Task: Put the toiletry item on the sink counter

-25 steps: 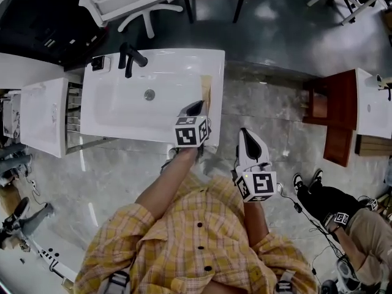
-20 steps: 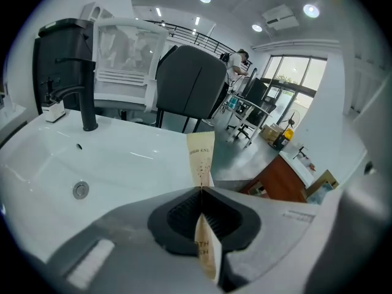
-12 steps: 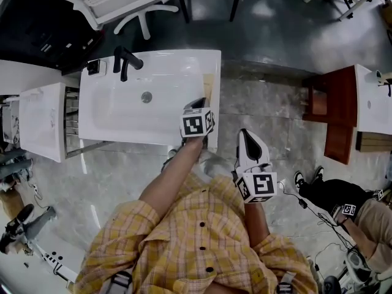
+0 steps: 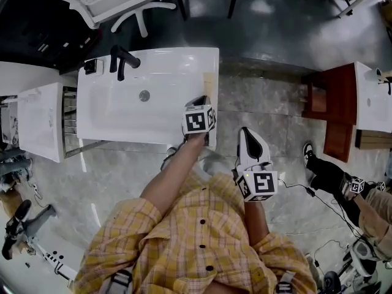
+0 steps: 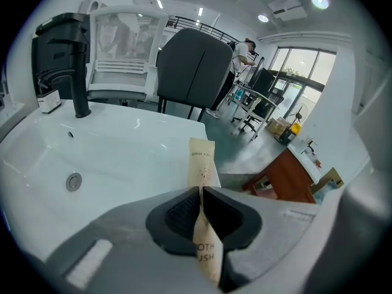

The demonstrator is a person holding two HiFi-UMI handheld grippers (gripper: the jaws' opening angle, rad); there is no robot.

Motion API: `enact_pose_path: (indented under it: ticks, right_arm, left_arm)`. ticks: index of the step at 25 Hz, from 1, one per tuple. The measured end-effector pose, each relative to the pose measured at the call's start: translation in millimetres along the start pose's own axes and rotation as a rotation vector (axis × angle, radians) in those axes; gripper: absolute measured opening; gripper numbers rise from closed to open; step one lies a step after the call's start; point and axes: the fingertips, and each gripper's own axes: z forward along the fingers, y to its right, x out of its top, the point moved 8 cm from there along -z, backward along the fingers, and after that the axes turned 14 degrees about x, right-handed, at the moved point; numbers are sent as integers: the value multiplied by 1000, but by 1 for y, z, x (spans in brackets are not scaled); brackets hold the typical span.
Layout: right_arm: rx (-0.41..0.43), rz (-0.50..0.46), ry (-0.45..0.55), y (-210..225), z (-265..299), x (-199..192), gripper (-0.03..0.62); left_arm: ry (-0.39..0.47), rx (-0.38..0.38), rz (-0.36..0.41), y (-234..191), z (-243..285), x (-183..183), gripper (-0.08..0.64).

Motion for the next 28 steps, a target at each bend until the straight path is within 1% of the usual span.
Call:
enact_pose_path:
  ticks: [4,7,13,15,18,23,28]
  right_arm:
    - [2,0,-4,0,1,0,0]
    - [-1,1,-6,2,2,-1,0]
    - [-3,0,-9,3,3,1,0]
    - [-1,-1,-9,3,4,2,0]
    - [2,-1,-7,3,4,2,0]
    - [4,-4,1,3,3,5,0]
    - [12,-7,8,1,5,7,0]
  left_arm:
    - [-10,13,3,0,6,-5,44]
    - [-4,28,20,-2,7,-1,61]
    - [-12,28,45,2,9,-4,81]
    - [-13,22,49,3,9,-3,106]
    - [-3,12,37,4,6,0,115]
    - [4,-11,-7,2,4,-1,115]
    - [17,-15,-20,-1,-3,3,115]
